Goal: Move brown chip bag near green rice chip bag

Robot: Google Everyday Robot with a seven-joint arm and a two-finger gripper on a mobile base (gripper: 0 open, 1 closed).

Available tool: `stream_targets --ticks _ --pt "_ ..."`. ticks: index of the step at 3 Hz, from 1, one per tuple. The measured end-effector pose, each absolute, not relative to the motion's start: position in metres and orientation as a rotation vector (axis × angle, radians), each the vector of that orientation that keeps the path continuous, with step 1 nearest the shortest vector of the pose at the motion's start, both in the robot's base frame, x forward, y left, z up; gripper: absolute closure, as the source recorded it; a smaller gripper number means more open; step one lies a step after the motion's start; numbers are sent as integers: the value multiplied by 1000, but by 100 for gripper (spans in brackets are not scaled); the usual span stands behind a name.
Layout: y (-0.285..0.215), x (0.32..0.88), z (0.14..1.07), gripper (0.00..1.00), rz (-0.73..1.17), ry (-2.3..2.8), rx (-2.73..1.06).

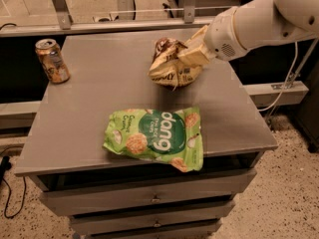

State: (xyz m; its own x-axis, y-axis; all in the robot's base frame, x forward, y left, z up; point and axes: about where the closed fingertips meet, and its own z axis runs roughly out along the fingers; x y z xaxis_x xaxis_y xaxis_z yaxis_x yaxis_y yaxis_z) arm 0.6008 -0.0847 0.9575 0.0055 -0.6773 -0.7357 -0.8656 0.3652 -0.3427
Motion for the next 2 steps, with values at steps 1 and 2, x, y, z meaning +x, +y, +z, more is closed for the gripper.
stream_targets --ticks 1,2 --pt "-87 578 938 82 305 1791 -1385" --pt "-91 567 919 59 325 1838 -1385"
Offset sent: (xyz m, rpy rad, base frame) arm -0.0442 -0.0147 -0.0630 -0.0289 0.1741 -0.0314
